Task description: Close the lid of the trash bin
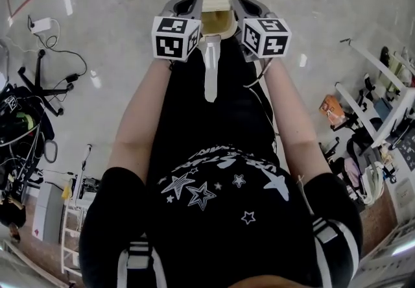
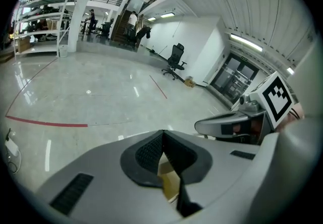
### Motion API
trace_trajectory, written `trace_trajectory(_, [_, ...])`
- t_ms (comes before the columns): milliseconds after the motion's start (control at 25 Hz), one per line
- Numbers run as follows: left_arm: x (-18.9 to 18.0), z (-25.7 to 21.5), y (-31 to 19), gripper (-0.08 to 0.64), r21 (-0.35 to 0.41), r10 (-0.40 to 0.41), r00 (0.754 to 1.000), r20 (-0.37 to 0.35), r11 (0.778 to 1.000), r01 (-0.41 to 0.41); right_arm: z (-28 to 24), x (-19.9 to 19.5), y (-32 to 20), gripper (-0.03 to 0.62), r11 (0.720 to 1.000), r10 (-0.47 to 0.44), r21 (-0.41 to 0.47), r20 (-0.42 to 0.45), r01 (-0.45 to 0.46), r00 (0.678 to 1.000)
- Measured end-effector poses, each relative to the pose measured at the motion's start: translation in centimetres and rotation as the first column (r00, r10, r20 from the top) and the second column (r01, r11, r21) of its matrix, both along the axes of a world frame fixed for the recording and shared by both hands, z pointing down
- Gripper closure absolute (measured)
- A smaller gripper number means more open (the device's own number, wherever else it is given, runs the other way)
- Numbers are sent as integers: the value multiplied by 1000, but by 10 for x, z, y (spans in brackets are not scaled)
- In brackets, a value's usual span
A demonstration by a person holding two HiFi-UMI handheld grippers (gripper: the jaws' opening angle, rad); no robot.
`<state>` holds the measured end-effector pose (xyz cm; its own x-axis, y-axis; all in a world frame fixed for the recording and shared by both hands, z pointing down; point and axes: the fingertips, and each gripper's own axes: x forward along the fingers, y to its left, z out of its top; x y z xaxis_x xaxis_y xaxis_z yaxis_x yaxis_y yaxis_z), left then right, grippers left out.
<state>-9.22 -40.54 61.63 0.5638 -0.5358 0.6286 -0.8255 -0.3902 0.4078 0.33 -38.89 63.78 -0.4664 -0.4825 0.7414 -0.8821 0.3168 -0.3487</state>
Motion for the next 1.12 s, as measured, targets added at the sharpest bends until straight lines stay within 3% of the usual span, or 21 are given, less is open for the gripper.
trace_trajectory(160, [1, 12, 23, 549, -19, 53, 999, 2, 998, -53, 10, 4, 19, 586, 996, 91, -17, 10, -91, 996])
trace_trajectory(520, [2, 36, 53, 549, -47, 118, 993, 28, 992, -117, 33, 12, 56, 588, 986, 159, -38, -11, -159, 987])
trace_trajectory(1120, [26, 83, 126, 549, -139, 31, 996, 85, 990, -19, 88, 17, 102, 588, 996, 13, -94, 28, -10, 1000])
